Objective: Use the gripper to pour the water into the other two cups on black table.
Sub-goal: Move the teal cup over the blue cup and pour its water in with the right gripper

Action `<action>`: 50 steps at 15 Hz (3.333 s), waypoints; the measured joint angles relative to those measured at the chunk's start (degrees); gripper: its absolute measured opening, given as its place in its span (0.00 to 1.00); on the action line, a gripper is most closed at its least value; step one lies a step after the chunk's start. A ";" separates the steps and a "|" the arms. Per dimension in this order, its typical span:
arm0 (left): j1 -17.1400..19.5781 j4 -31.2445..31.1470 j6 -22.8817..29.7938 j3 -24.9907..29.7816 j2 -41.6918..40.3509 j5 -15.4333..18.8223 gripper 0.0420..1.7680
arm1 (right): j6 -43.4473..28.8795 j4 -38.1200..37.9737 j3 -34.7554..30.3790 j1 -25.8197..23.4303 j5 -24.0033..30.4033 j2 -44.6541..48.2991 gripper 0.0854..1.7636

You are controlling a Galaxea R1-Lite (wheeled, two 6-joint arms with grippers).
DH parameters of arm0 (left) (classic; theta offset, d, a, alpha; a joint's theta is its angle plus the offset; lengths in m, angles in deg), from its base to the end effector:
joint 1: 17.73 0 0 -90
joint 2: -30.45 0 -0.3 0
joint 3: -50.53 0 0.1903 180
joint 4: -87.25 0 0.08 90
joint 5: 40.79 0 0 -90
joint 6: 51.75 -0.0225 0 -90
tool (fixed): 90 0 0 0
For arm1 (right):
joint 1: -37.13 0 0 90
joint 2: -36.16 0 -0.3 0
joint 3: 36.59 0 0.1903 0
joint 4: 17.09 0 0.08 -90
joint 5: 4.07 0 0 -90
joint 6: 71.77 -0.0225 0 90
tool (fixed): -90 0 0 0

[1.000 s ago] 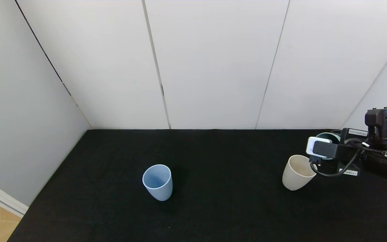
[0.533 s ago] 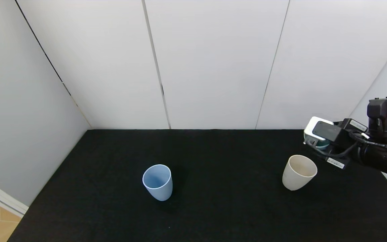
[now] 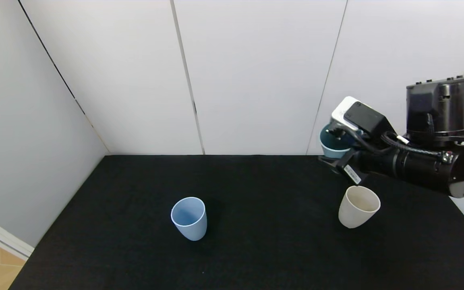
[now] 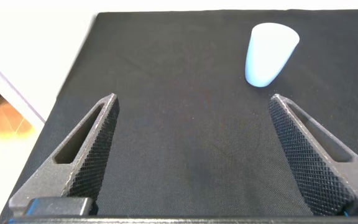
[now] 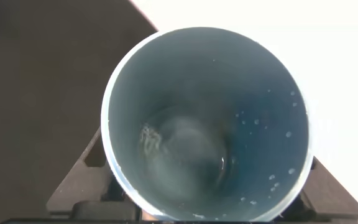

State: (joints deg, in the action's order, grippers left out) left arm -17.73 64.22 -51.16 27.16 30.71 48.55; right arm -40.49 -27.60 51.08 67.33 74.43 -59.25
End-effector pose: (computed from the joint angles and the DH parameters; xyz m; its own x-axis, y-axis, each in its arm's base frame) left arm -0.0225 0.0003 0.0762 0.9999 0.0115 0.0014 -0.0115 0.9999 -0.0103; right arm 0.2734 0.1540 0.2411 0.9046 0.2958 -0.3069 -0.4219 0.7234 -0.5465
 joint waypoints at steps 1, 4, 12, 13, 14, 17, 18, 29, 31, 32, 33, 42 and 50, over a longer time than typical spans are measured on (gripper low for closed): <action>0.00 0.00 0.00 0.00 0.00 0.00 0.97 | -2.07 -0.71 2.26 1.97 -0.07 -0.94 0.68; 0.00 -0.02 0.00 0.00 0.00 -0.02 0.97 | -5.49 -1.27 7.44 6.23 -0.22 -4.75 0.68; 0.00 0.00 0.00 0.00 0.00 -0.02 0.97 | -8.17 -1.27 20.87 15.43 -10.13 -18.94 0.68; 0.00 0.00 0.00 0.00 -0.02 -0.02 0.97 | -7.01 -1.29 22.88 16.40 -11.52 -20.65 0.68; 0.00 0.00 -0.02 0.00 -0.02 -0.02 0.97 | -4.69 -1.27 24.67 17.23 -13.31 -22.39 0.68; 0.00 0.00 0.00 0.00 0.00 0.00 0.97 | 2.28 -0.93 28.25 18.85 -18.19 -26.81 0.68; 0.00 0.00 0.00 0.00 0.00 -0.02 0.97 | 4.68 -0.74 29.25 19.32 -19.54 -28.15 0.68; 0.00 -0.02 0.00 0.00 -0.02 0.00 0.97 | 28.42 -0.44 44.22 23.41 -25.62 -38.71 0.68; 0.00 0.00 0.00 0.00 0.00 0.00 0.97 | 32.70 -0.35 44.63 23.63 -25.66 -39.51 0.68; 0.00 0.00 0.00 0.00 -0.02 0.00 0.97 | 34.82 -0.30 44.70 23.70 -25.66 -39.75 0.68; 0.00 0.00 0.00 0.00 0.00 0.00 0.97 | 36.50 -0.30 44.70 23.72 -25.66 -39.89 0.68; 0.00 0.00 -0.02 0.00 -0.02 0.00 0.97 | 45.09 0.12 43.04 25.36 -25.66 -40.06 0.68; 0.00 -0.02 0.00 0.00 -0.02 -0.02 0.97 | 54.33 2.65 40.22 27.06 -25.71 -39.53 0.68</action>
State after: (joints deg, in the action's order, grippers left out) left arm -17.73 64.19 -51.16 27.16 30.69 48.52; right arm 13.85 -24.96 91.30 94.40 48.72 -98.79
